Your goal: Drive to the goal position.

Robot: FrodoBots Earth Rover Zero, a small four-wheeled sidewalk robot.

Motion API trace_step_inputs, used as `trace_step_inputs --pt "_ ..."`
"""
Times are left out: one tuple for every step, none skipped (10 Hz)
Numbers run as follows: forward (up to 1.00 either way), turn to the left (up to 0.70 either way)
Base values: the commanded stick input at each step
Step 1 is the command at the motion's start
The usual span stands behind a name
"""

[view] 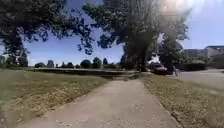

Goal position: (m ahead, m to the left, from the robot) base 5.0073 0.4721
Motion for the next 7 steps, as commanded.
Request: trace_step_inputs --pt "0.70 0.35" --pt "0.70 0.04" --pt "0.70 0.00" --pt "0.70 0.00" --pt "0.70 0.00" --pt "0.70 0.00" --pt "0.70 0.00"
